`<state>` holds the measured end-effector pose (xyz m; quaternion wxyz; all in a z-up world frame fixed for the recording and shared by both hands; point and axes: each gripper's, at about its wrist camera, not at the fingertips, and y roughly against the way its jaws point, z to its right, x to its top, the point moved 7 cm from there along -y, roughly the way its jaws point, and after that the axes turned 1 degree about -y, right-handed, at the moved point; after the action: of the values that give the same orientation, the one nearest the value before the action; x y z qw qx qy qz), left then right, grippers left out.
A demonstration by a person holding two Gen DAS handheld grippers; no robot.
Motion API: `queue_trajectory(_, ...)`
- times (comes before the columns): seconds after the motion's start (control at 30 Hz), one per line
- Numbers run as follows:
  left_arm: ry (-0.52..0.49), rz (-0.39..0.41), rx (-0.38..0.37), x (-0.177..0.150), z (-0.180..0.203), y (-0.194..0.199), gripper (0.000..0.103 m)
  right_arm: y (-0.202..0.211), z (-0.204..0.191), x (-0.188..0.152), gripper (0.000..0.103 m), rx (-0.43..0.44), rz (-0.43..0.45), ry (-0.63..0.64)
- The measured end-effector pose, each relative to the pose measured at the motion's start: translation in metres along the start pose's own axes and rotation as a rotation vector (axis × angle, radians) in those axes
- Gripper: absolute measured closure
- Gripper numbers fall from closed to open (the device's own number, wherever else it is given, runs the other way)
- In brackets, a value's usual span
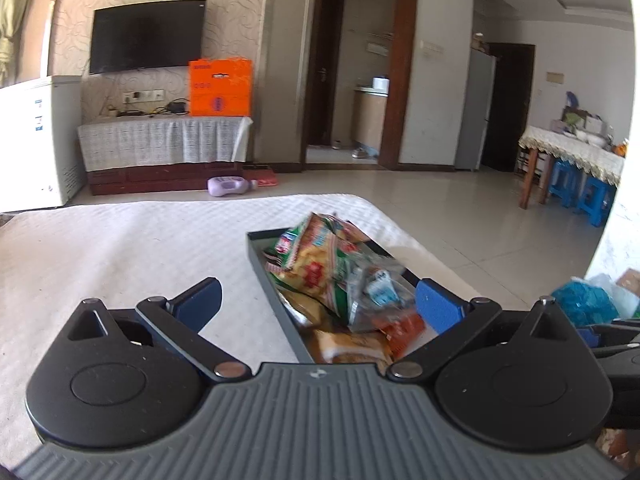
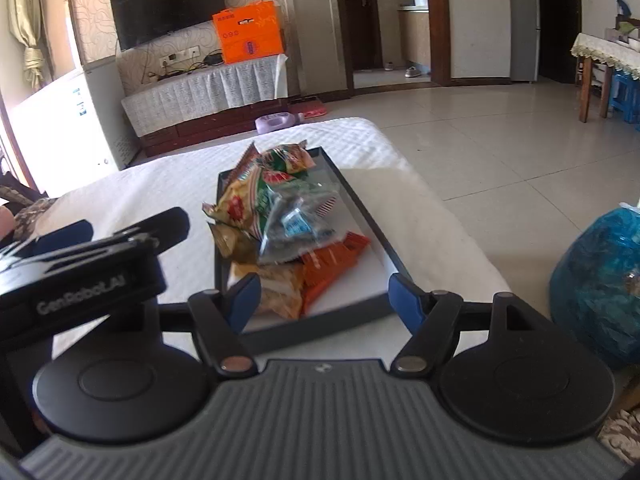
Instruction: Organize snacks
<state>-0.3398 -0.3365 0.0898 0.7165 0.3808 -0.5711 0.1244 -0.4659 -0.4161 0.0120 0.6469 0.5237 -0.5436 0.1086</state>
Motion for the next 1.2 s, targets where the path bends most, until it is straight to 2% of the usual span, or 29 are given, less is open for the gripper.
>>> queue_trajectory(0.17,-0.073,-0.048,-0.039,-0.019,0.022,0.008,0.000,0.013,0.018,-0.027,0.030,-0.079,-0.017,0.009)
queue_trajectory(0.33,-0.094,-0.079,-0.068,-0.035,0.029,0.015,0.000,0.011,0.035,-0.041,0.030,-0.113,-0.069,-0.009)
queue_trajectory(0.43,-0.098,-0.107,-0.084,-0.041,0.031,0.016,0.000,0.011,0.036,-0.046,0.030,-0.136,-0.095,0.025)
queue_trajectory(0.6,-0.093,-0.120,-0.073,-0.045,0.030,0.012,0.000,0.009,0.038,-0.060,0.030,-0.139,-0.138,0.049)
queue_trajectory(1.2,-0.126,-0.112,-0.086,-0.048,0.034,0.014,0.000,-0.003,0.031,-0.067,0.030,-0.137,-0.217,0.111)
